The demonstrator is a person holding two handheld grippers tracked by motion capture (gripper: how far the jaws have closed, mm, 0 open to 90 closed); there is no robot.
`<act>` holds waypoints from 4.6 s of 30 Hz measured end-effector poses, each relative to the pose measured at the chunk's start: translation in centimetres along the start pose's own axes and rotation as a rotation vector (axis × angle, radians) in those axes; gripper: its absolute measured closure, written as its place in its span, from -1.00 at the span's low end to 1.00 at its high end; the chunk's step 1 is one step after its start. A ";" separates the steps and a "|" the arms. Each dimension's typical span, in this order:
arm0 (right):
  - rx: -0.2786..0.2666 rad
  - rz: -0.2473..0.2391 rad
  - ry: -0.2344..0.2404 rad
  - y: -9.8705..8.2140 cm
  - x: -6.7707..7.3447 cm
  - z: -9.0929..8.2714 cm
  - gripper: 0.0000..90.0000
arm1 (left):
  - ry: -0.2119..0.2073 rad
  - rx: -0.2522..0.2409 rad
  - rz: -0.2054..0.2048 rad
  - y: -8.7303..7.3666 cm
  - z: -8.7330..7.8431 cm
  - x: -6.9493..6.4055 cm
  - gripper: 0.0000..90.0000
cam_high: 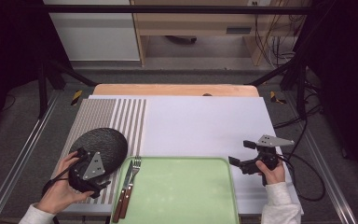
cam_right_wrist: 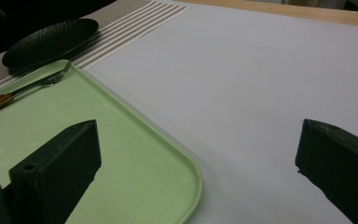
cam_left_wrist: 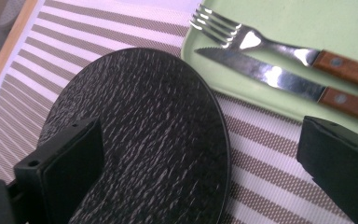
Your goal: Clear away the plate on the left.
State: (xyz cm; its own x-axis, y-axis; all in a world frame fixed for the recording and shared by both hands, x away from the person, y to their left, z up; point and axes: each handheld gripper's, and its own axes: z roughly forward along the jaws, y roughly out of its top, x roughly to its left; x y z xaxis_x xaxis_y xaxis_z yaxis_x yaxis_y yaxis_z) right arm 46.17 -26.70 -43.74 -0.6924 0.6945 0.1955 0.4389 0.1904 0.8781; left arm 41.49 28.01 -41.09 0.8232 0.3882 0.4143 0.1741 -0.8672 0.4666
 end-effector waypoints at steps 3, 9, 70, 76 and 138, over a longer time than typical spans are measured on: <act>-0.002 0.001 0.001 0.0 0.0 0.0 -0.99 | 0.017 0.007 0.014 -0.2 0.0 -0.2 -0.99; -0.003 -0.001 0.002 0.0 0.0 0.0 -0.99 | 0.048 0.039 0.050 -0.7 0.0 -0.5 -0.99; 0.000 -0.002 -0.002 0.0 0.0 0.0 -0.99 | 0.275 0.156 0.331 -4.5 2.7 -3.9 0.19; -0.001 -0.001 -0.003 0.0 -0.1 -0.1 -0.99 | 0.314 0.145 0.379 -4.6 2.9 -4.5 0.31; 0.009 -0.006 -0.004 -0.1 0.0 0.1 -0.99 | 0.471 0.111 0.467 -5.1 3.2 -5.4 0.89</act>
State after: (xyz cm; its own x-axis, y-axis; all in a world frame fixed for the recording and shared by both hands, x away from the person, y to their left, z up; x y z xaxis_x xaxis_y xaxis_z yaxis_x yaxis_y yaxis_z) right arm 46.19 -26.63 -43.86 -0.6925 0.6964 0.1884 0.4399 0.2008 0.8753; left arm 37.86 29.31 -48.18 0.5060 0.0369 0.8618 -0.0680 -0.9943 0.0825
